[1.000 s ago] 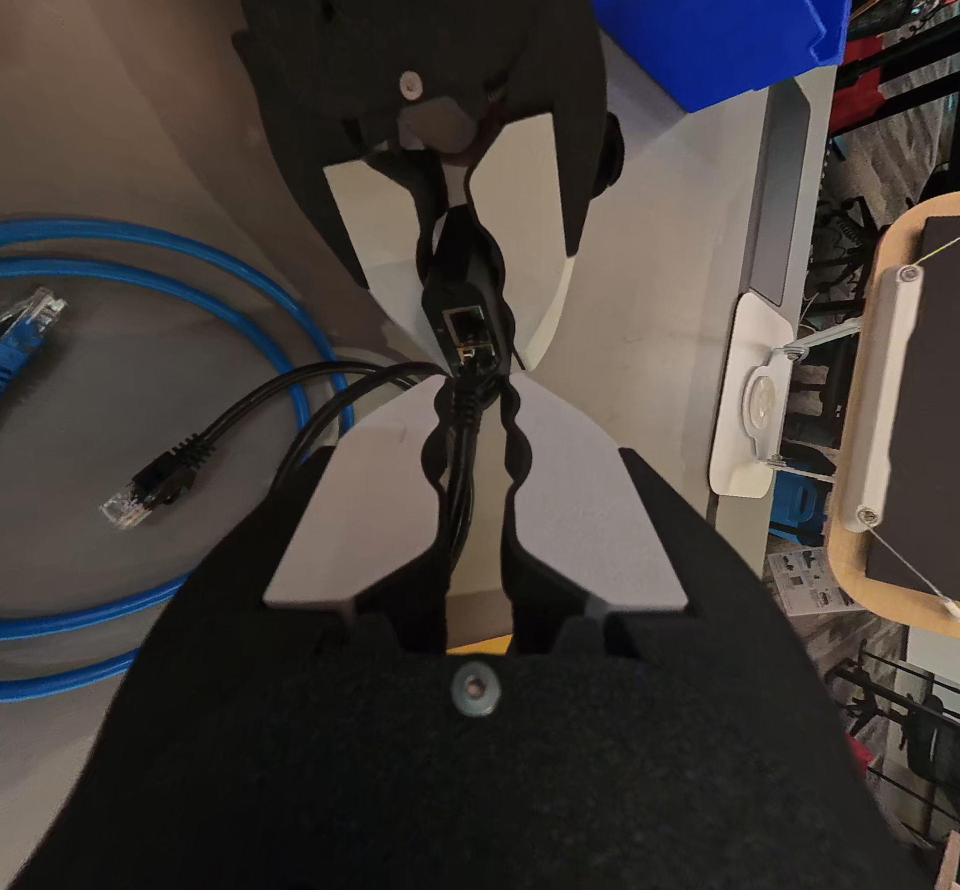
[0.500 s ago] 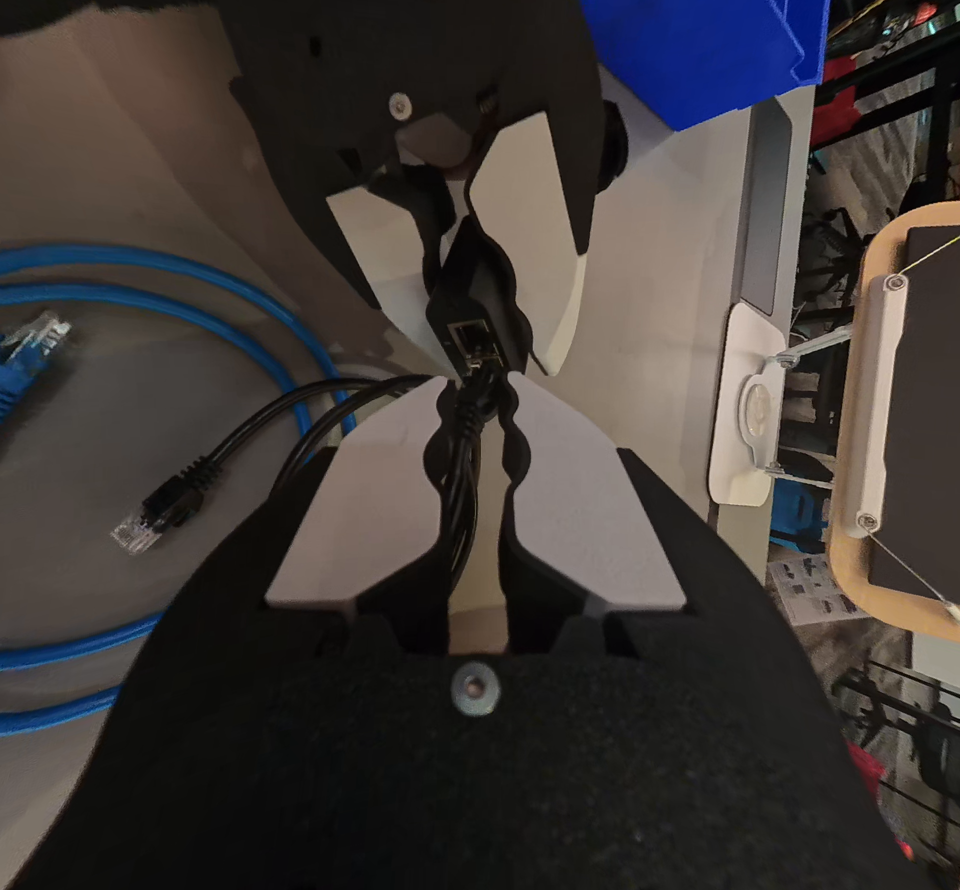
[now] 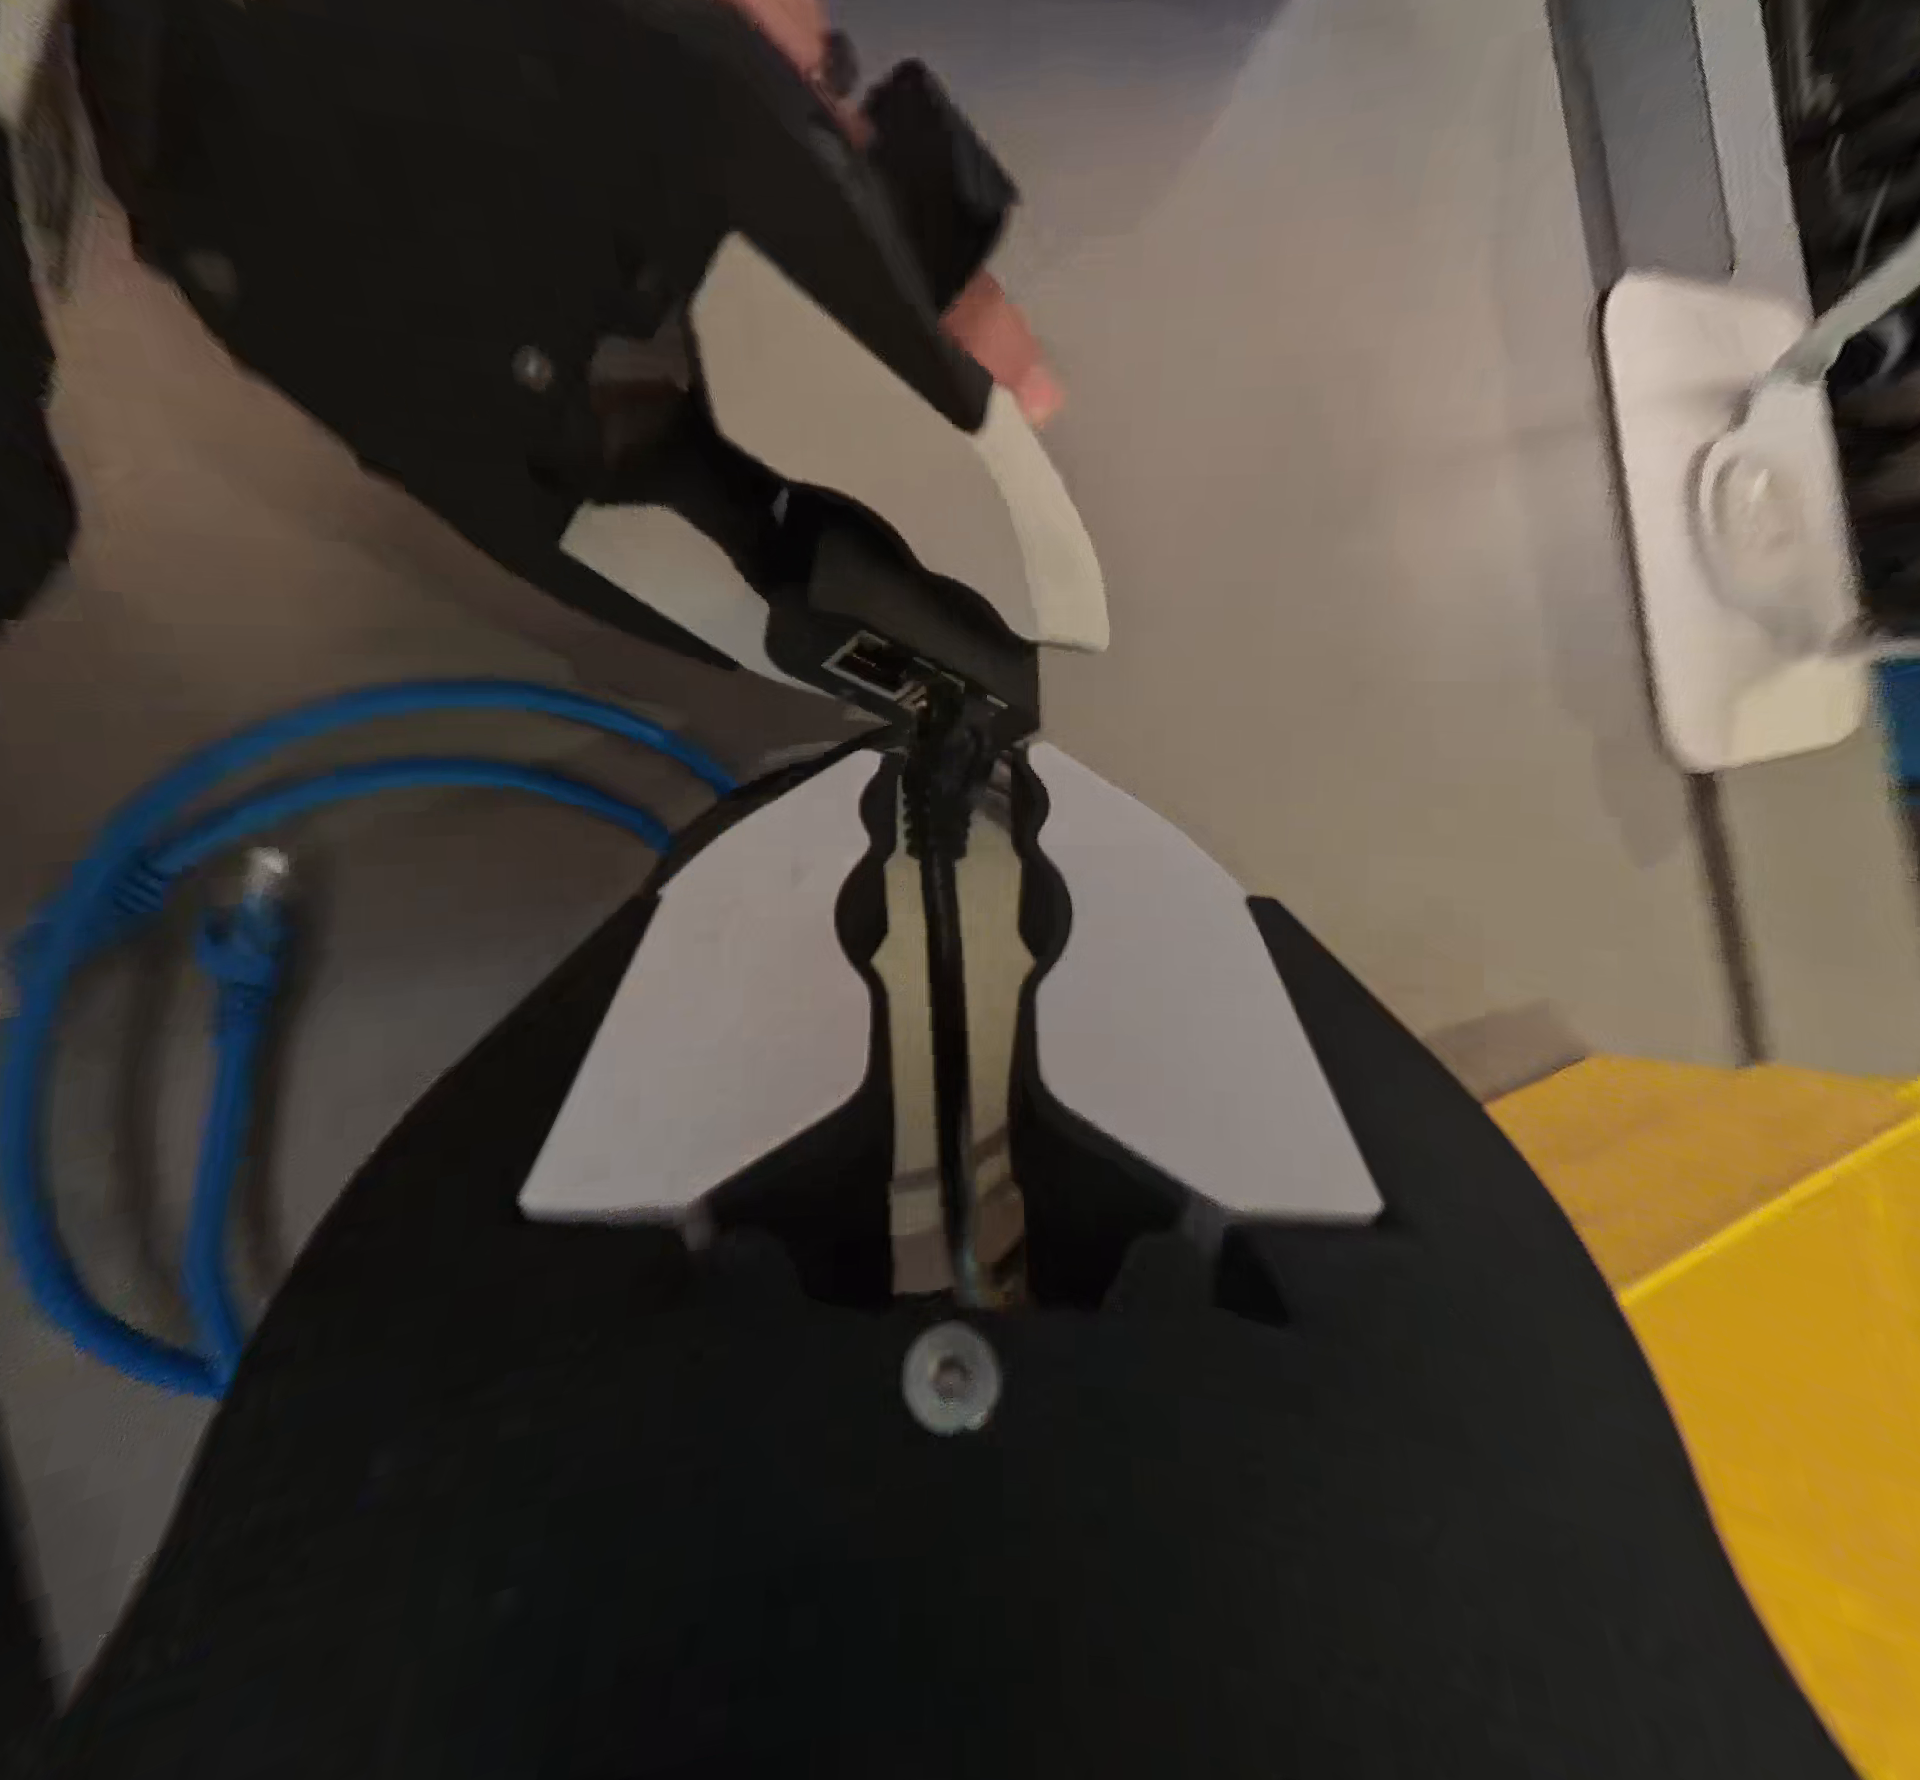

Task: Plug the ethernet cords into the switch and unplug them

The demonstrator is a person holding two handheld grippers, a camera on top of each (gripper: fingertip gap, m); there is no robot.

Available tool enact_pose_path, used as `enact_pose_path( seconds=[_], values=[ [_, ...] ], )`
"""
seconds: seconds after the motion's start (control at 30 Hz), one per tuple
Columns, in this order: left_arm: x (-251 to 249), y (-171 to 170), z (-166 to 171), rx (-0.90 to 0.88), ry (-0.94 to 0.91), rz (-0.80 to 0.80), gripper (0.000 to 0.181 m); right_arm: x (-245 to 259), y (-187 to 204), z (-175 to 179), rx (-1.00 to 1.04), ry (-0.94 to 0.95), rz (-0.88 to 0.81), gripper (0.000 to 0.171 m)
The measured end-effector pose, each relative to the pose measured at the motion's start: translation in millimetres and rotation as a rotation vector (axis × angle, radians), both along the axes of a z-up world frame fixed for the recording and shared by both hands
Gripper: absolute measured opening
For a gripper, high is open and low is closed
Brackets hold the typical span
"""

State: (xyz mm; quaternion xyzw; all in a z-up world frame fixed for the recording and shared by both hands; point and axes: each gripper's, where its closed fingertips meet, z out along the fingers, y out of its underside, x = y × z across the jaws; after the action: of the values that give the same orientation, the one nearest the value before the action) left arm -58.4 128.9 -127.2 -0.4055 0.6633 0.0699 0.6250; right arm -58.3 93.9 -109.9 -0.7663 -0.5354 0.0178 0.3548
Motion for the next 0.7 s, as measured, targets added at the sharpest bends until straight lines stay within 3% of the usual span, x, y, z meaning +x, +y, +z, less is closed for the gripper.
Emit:
enact_pose_path(
  seconds=[0.1,0.27,0.7],
  values=[
    [-1.3,1.1,4.2,0.019,-0.01,0.01,0.026,-2.3,-3.5,1.5,-0.1,0.113,-0.12,0.022],
    [-1.5,-1.6,11.0,0.069,-0.022,0.011,0.026,-1.9,-1.5,-9.7,-0.182,0.14,-0.2,0.015],
    [-4.9,2.3,14.4,0.104,-0.023,0.02,0.026,-6.0,0.3,-1.0,-0.199,0.29,-0.197,0.013]
  ],
)
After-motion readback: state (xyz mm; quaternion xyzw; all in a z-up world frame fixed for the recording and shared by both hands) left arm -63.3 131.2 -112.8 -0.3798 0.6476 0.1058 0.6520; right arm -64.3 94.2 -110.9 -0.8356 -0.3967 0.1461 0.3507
